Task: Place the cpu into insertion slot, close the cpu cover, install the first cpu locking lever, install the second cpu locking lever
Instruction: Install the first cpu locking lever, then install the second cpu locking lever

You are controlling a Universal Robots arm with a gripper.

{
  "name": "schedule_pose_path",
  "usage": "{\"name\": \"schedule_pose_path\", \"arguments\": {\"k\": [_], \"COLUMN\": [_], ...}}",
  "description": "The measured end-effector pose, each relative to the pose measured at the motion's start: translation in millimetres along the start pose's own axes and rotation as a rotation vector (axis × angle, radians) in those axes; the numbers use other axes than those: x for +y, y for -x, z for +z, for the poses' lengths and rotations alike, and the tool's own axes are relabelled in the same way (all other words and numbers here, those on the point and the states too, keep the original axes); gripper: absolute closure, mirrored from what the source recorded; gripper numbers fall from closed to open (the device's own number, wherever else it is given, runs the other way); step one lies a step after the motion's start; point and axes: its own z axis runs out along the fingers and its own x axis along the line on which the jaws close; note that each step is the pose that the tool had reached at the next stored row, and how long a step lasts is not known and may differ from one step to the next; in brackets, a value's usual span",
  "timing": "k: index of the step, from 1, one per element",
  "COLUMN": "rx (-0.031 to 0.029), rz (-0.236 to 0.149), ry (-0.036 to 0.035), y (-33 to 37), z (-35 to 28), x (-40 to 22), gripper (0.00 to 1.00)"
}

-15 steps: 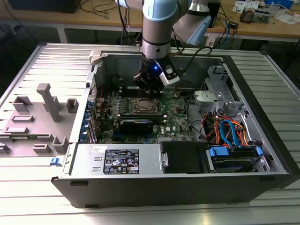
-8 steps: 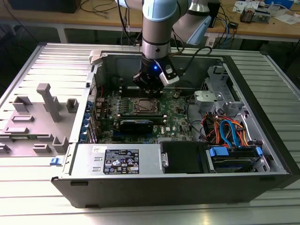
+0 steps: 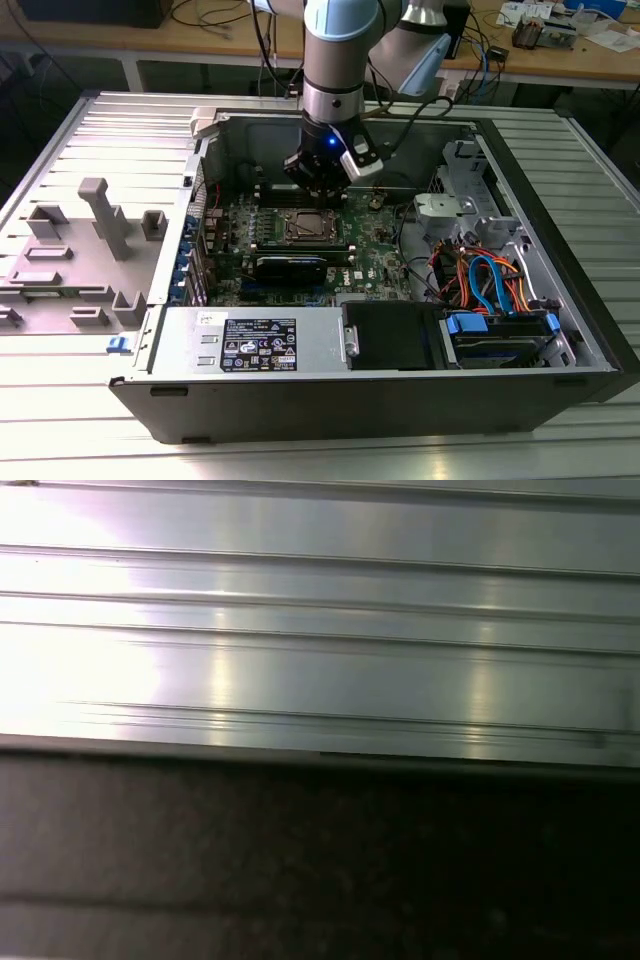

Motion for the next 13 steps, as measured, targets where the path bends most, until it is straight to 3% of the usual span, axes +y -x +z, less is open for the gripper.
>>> {"name": "schedule_pose_path", "arguments": {"k": [2, 4, 6, 7, 13], "rx": [0.0006, 0.0007, 0.0022, 0.0024, 0.0026], "rz": [0.000, 0.000, 0.000, 0.000, 0.000], "ry": [-0.0082, -0.0108, -0.0400, -0.0430, -0.0453], "y": [0.0, 0.0, 0.0, 0.1, 0.0], "z": [0.0, 0.0, 0.0, 0.0, 0.0], "x": [-0.2, -0.2, -0.1, -0.2, -0.2], "gripper": [0.89, 0.89, 0.89, 0.89, 0.89]}}
